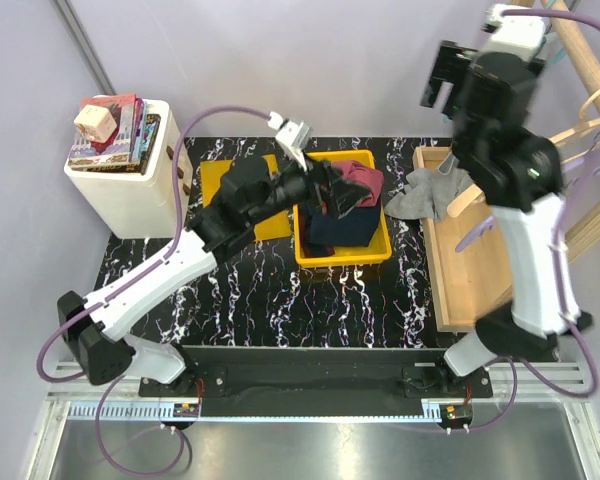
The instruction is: Remove the tank top from the hanger
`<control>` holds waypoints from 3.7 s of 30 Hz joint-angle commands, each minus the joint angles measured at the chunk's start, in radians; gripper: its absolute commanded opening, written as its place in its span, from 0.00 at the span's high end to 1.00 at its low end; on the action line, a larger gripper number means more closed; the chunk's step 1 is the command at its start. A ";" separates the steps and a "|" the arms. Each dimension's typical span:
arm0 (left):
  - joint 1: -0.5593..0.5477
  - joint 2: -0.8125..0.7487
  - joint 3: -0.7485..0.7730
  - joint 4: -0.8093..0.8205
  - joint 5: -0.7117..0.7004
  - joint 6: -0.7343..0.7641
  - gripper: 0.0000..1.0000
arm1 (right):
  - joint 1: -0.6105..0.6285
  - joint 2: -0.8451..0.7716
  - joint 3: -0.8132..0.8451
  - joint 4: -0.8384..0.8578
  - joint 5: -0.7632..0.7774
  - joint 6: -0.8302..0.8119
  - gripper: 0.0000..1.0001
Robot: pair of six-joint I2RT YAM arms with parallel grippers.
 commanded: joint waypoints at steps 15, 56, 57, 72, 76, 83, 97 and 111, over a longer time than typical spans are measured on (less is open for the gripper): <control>-0.002 -0.504 -0.525 -0.035 0.008 -0.052 0.01 | -0.171 0.435 0.186 0.055 0.321 0.171 0.00; 0.000 -0.679 -0.608 -0.104 -0.001 -0.090 0.01 | -0.181 0.014 -0.300 0.277 0.002 0.134 1.00; -0.002 -0.680 -0.608 -0.107 -0.004 -0.092 0.01 | -0.177 -0.008 -0.323 0.275 -0.044 0.135 1.00; -0.002 -0.709 -0.610 -0.128 -0.015 -0.098 0.01 | -0.156 -0.436 -0.715 0.261 -0.761 0.171 1.00; -0.002 -0.729 -0.602 -0.136 -0.016 -0.104 0.01 | -0.156 -0.542 -0.690 0.237 -0.911 0.204 1.00; -0.002 -0.847 -0.590 -0.234 -0.100 -0.073 0.01 | -0.157 -0.607 -0.565 0.251 -1.177 0.302 1.00; 0.000 -1.028 -0.366 -0.621 -0.381 0.057 0.01 | -0.156 -0.626 -0.822 0.570 -1.624 0.479 1.00; -0.002 -0.779 -0.281 -0.483 -0.403 0.137 0.01 | -0.156 -0.816 -1.271 0.645 -1.748 0.536 1.00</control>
